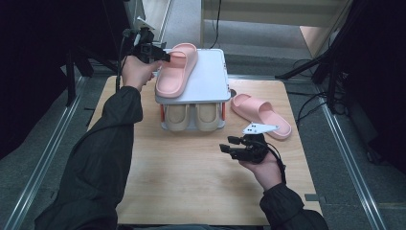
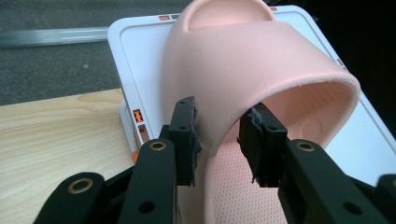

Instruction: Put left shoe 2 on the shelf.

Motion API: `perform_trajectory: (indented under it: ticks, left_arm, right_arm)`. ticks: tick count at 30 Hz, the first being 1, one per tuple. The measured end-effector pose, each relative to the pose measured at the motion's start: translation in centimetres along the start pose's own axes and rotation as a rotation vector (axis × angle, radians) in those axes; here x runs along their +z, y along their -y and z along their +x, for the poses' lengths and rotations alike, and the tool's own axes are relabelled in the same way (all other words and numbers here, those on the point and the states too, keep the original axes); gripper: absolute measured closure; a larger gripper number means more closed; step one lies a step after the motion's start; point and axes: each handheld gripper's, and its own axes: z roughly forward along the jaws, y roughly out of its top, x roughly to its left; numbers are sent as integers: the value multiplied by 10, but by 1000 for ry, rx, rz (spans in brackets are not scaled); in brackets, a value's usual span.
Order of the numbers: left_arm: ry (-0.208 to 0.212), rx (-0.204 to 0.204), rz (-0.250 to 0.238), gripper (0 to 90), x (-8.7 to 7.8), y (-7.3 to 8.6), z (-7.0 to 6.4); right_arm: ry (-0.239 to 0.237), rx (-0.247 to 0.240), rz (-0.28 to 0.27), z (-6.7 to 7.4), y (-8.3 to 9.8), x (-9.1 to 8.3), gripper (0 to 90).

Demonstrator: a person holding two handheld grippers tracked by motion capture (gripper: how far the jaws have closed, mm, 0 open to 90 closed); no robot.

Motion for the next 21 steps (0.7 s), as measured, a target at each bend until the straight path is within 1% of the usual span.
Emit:
perform_trajectory:
  ticks: [5,8,10,13,15,21]
  left_arm:
    - [10,-3,-3,671,-2,3,0]
    - [19,4,-9,670,-3,6,0]
    - [28,10,-5,668,-4,7,0]
    - [28,16,-8,663,-4,6,0]
    - [33,12,-22,637,-5,6,0]
    - [46,28,-34,598,-14,5,0]
  right_arm:
    - [0,-2,-1,0,0,1,500]
    - [0,-4,0,0,0,1,500]
    - [1,-4,1,0,0,1,500]
    - [1,-5,1,0,0,2,500]
    - [2,-6,1,1,0,2,501]
    - [1,-3,0,0,0,1,500]
